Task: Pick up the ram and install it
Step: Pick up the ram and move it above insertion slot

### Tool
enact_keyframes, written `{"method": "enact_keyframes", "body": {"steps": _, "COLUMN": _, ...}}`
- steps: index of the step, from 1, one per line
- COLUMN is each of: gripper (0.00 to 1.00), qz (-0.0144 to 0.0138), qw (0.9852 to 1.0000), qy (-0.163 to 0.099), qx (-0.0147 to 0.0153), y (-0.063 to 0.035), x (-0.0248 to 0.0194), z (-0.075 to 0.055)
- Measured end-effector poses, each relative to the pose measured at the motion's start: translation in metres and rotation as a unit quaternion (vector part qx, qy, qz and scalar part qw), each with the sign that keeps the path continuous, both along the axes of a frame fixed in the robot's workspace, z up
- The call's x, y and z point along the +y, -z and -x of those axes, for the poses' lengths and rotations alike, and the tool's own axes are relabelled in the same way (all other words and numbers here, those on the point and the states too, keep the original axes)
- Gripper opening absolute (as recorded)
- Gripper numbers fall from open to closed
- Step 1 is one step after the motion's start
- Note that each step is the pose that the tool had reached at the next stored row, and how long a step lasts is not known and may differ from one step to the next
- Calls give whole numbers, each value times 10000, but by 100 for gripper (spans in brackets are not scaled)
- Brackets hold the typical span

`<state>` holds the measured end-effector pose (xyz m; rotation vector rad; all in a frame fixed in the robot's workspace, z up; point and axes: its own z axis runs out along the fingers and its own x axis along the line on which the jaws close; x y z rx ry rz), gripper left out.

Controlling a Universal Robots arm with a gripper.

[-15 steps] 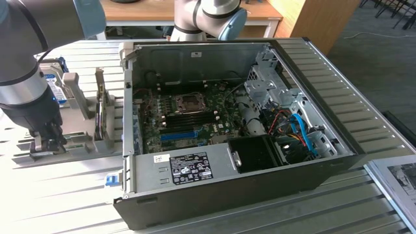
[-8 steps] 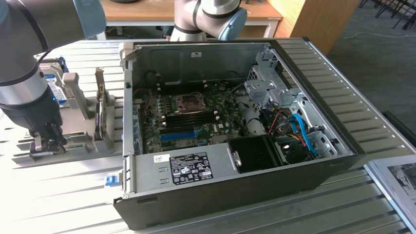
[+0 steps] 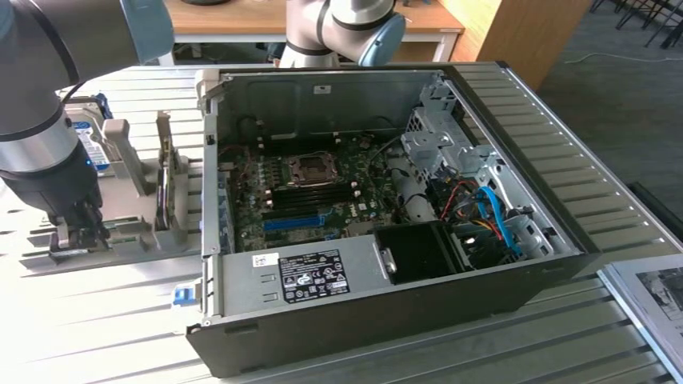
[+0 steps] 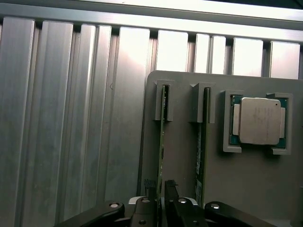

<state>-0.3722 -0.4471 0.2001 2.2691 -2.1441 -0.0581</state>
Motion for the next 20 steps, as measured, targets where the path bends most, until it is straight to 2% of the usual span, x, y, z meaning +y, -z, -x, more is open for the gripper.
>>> {"method": "enact_keyframes", "body": {"steps": 1, "gripper": 28, "qz": 0, "qw": 10000, "qy": 0, "qx": 0, "y": 0, "x": 0, "z": 0}}
{"method": "enact_keyframes", "body": {"steps": 2, "gripper": 21, "qz": 0, "qw": 10000, "qy": 0, "qx": 0, "y": 0, "x": 0, "z": 0}}
{"method": "enact_keyframes", "body": {"steps": 20, "gripper": 21, "qz": 0, "qw": 10000, "qy": 0, "qx": 0, "y": 0, "x": -7, "z": 0}}
